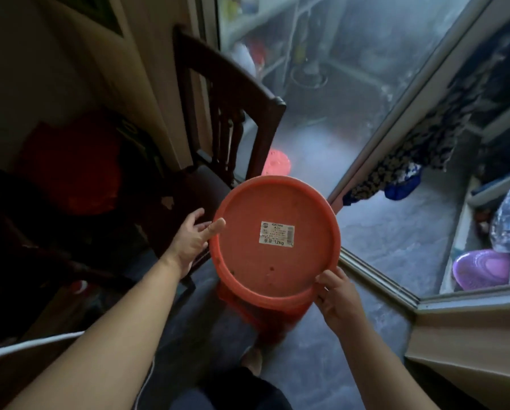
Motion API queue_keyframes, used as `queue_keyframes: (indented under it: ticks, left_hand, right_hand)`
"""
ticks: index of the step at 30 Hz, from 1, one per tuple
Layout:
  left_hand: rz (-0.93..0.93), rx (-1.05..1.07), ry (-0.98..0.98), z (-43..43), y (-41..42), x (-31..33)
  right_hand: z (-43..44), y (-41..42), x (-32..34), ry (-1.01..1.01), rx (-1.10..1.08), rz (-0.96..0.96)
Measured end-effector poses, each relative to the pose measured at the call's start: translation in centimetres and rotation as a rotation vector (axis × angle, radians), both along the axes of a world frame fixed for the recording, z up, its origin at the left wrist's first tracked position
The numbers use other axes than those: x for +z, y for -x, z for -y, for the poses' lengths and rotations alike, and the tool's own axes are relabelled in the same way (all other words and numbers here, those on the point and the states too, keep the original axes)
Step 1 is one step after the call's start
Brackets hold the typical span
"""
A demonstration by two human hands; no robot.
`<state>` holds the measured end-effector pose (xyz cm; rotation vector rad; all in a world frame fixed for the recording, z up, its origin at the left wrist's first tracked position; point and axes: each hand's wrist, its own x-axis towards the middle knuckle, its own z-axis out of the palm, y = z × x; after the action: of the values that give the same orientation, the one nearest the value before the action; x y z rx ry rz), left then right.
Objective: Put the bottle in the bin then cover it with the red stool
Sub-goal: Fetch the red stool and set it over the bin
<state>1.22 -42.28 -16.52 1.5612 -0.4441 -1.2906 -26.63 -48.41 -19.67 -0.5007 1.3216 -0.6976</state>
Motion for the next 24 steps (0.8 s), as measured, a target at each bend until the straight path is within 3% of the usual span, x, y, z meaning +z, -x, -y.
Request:
queue_keyframes:
  ticks: [9,24]
  left_hand:
    - [0.039,0.165,0.101,-10.5,-2.0,6.6]
    - [0.029,0.574,0.224,-36.9,-1.6,12.5]
  right_hand:
    - [-4.9,-5.0,7.4,0.13,0.243,0.073]
    - [-22.5,-11.3,12.9,0.231,0.576,0.179]
